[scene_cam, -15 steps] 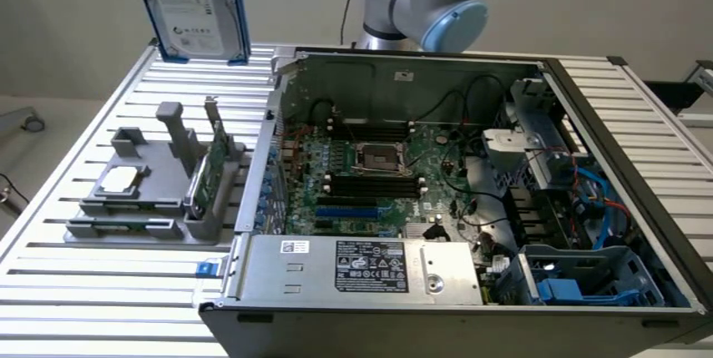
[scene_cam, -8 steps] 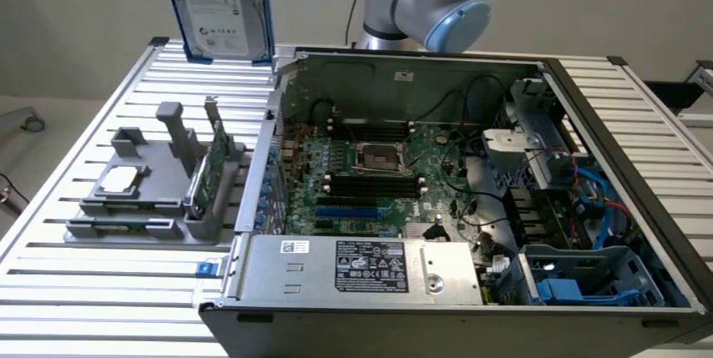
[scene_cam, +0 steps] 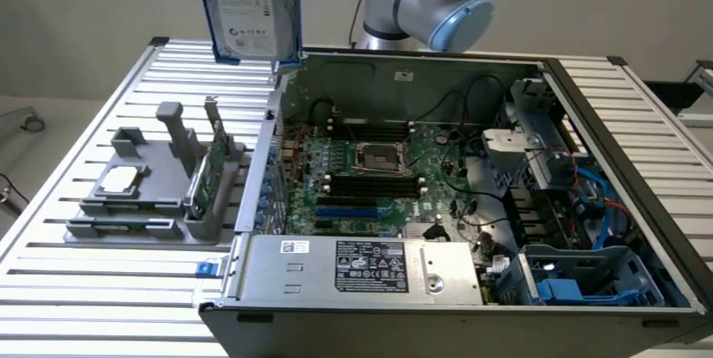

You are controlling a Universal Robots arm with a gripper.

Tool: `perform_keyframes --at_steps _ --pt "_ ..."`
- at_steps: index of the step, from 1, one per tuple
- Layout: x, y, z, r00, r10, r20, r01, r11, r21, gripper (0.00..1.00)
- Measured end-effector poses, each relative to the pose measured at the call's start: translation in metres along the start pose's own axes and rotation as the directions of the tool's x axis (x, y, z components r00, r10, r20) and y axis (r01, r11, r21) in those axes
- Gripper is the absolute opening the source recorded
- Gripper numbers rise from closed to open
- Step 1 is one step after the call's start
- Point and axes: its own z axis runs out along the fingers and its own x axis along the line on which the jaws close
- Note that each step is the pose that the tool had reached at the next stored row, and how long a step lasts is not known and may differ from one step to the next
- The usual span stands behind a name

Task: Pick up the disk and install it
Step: 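Pick up the disk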

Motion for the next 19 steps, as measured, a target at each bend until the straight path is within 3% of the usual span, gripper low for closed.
perform_keyframes --at_steps 19 --pt "0.009 -0.0860 -0.0048 1.0000 0.000 0.0004 0.000 1.0000 -0.0039 0.33"
